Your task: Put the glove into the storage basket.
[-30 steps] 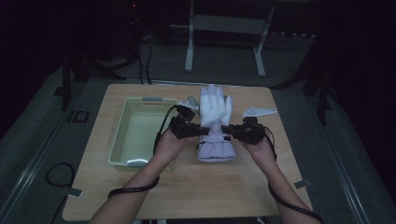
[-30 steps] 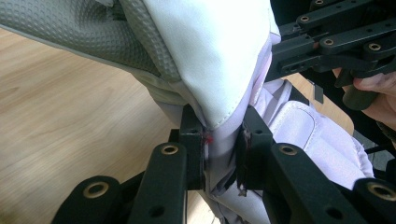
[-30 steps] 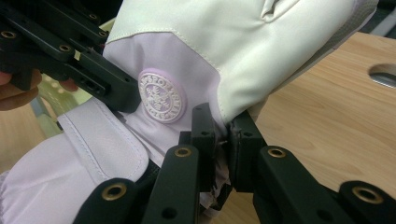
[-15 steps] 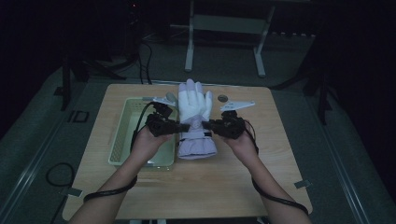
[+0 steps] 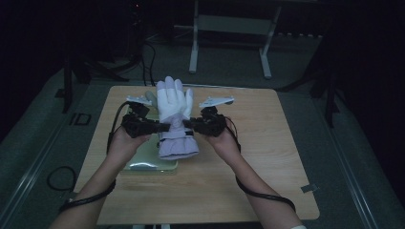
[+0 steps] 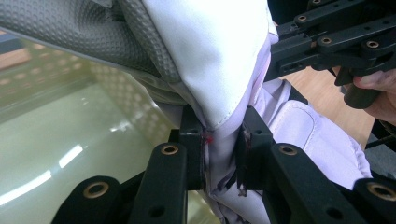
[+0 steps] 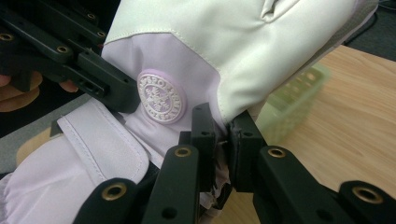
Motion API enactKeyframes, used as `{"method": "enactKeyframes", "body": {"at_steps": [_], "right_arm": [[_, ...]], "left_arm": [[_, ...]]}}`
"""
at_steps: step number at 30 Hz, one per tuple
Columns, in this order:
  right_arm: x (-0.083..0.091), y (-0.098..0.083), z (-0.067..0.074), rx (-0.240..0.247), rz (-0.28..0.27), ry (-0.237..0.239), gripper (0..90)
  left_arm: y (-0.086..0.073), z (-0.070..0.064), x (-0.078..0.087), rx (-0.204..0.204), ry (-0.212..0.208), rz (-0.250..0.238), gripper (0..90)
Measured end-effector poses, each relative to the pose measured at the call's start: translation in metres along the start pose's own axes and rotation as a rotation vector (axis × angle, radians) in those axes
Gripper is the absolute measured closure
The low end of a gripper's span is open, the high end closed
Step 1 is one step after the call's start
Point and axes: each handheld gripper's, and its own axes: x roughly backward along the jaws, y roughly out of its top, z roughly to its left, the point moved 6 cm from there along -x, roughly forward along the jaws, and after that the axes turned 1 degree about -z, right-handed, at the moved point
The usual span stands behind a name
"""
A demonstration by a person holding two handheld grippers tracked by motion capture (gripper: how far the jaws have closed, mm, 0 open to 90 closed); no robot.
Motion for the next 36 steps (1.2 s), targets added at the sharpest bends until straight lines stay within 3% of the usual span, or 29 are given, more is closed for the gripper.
{"method": "enactKeyframes", "body": {"at_steps": [6,11,16,22,28,36], "right_arm": [[-0.028,0.01,0.015,-0.001,-0.005,0.038,82.9],[-0.052,0.011,0.024,-0.017,0.008,0.047,82.9],[-0.071,0.001,0.022,-0.032,0.05,0.034,82.9],[-0.091,-0.018,0.012,-0.069,0.096,0.02,82.9],[-0.107,-0.033,0.013,-0.087,0.15,-0.002,82.9],[-0.116,-0.045,0.013,-0.097,0.224,-0.039,82.7]], "left_arm": [[-0.011,0.021,0.021,0.02,0.034,0.002,76.1],[-0.023,0.039,0.026,0.04,0.046,0.007,76.1],[-0.037,0.053,0.013,0.091,0.029,0.019,76.2],[-0.051,0.068,-0.005,0.114,0.038,0.062,76.1],[-0.065,0.079,-0.016,0.134,0.06,0.122,76.0],[-0.073,0.083,-0.027,0.149,0.064,0.174,75.6]]}}
